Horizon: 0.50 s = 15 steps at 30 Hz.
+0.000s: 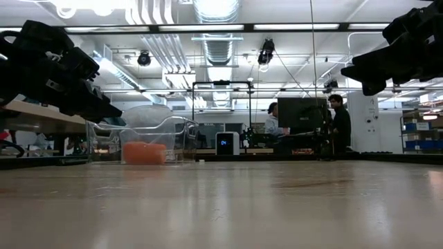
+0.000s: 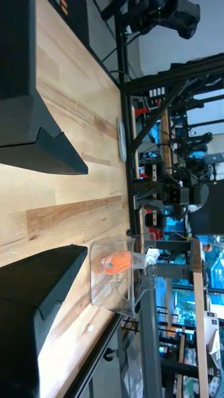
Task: Roll bandage
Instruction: Return to Home Position
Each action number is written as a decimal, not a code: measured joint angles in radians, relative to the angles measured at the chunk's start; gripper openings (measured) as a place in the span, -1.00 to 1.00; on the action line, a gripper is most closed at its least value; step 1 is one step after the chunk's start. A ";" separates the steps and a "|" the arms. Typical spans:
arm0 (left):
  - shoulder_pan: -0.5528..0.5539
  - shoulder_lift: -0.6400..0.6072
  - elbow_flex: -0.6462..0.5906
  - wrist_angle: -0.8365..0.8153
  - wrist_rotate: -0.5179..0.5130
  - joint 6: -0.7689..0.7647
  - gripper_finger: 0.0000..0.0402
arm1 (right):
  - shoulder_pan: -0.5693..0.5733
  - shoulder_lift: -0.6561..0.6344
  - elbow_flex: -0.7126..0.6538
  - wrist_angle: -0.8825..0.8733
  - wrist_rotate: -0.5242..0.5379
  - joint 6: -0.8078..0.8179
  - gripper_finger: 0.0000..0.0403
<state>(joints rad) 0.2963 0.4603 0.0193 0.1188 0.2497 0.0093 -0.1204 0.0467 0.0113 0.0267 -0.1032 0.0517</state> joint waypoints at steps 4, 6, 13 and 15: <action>0.000 0.005 0.000 0.000 0.000 0.000 -0.87 | 0.000 0.000 0.000 0.000 0.000 0.000 -0.06; 0.000 0.006 0.000 0.001 0.000 0.000 -0.86 | 0.000 0.000 0.000 0.000 0.000 0.000 -0.06; 0.000 0.010 0.000 0.001 0.000 0.000 -0.89 | 0.000 0.000 0.000 0.000 0.000 0.000 -0.06; 0.000 0.010 0.000 0.001 0.000 0.000 -0.89 | 0.000 0.000 0.000 0.000 0.000 0.000 -0.06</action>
<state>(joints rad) 0.2966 0.4698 0.0193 0.1196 0.2497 0.0093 -0.1204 0.0467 0.0113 0.0269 -0.1032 0.0515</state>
